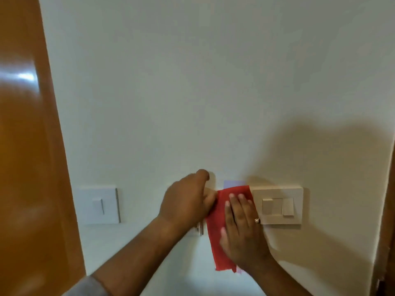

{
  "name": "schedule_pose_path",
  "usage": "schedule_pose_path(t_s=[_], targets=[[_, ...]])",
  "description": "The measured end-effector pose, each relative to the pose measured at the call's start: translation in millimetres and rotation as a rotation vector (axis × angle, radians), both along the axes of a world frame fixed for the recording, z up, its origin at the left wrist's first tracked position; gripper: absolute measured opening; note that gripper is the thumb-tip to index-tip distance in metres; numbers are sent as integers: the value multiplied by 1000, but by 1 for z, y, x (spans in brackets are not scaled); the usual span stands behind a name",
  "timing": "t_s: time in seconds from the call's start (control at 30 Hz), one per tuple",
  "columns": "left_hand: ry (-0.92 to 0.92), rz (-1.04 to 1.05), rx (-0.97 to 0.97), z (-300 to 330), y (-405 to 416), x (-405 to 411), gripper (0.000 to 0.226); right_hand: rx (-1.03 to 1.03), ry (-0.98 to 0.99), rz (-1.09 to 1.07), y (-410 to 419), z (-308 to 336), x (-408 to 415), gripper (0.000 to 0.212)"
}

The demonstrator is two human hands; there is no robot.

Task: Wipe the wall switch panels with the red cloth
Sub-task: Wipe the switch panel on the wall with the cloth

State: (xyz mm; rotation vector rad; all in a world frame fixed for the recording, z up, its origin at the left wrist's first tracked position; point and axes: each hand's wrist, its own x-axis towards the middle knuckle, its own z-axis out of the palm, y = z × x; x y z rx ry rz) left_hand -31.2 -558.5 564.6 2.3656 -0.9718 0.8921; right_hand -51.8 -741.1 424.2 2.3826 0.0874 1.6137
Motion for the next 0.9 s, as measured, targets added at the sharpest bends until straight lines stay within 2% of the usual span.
schedule_pose_path(t_s=[0.07,0.13,0.2,0.27,0.4,0.47,0.53,0.7,0.9], targets=[[-261,20,-46,20,4,10,36,-4,24,-56,3,-8,6,86],[-510,36,-44,40,2,23,45,-24,40,-54,4,-4,14,97],[-723,93,37,57,-7,40,66,-122,-3,-35,0,-1,26,95],[-858,131,123,68,-15,56,81,-254,-29,-19,-12,2,32,88],[-905,155,170,69,-26,84,93,-681,99,59,-48,18,33,72],[-943,148,133,66,-28,94,93,-788,141,136,-59,31,33,64],[-960,129,111,65,-30,100,93,-760,111,178,-59,37,33,63],[-978,146,103,66,-31,101,93,-563,-2,123,-40,35,30,79],[-966,154,103,65,-32,102,93,-745,109,147,-48,56,31,72]])
